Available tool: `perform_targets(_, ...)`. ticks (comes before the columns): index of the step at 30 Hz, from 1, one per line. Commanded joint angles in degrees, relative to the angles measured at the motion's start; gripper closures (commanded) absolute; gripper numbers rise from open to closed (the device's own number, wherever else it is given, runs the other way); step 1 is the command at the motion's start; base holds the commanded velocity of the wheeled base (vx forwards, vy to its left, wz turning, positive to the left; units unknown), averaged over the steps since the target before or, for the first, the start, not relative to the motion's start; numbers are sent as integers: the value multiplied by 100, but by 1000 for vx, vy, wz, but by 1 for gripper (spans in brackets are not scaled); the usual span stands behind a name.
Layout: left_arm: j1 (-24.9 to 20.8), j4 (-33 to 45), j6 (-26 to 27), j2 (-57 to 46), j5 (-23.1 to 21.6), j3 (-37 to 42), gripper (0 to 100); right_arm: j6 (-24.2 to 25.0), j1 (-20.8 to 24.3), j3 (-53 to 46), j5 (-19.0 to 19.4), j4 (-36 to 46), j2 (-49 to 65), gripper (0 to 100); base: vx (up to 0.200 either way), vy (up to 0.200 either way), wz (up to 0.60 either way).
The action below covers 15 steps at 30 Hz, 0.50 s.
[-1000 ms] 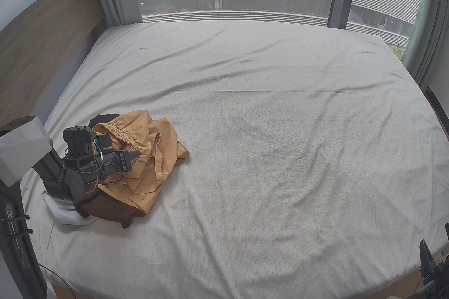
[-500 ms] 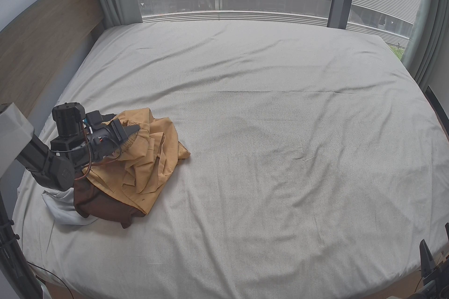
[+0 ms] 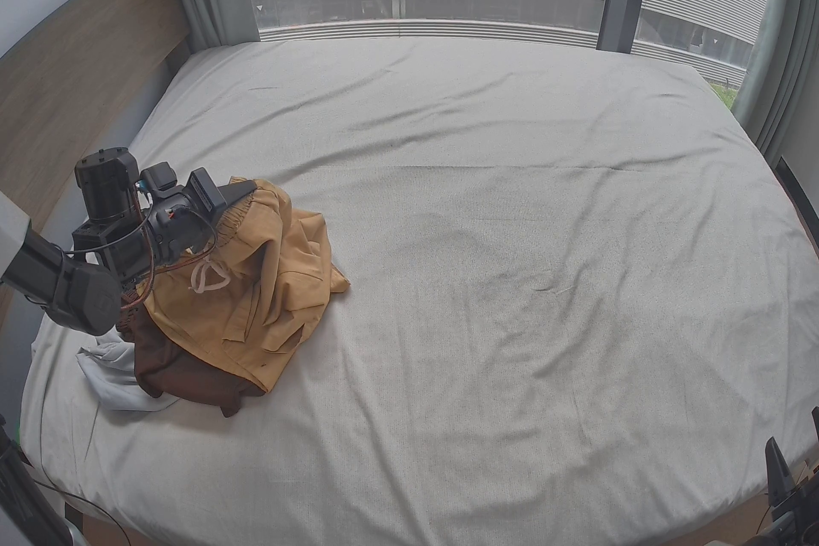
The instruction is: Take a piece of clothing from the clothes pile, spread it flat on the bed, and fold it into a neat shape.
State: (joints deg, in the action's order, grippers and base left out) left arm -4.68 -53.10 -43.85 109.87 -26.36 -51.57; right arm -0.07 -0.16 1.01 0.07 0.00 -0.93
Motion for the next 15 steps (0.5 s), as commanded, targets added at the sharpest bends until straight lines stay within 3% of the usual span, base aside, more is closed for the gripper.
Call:
perform_targets(1, -94, -34, -177, -63, -1, -38, 100, -1, -2, -101, 1, 0, 57, 0, 0, 0, 0)
perform_targets(7, -138, -51, -546, -71, -1, -196, 100, -1, -2, -101, 1, 0, 57, 0, 0, 0, 0)
perform_targets(15, -305, -104, -2022, -361, -63, -451, 100, -1, -2, -101, 1, 0, 57, 0, 0, 0, 0)
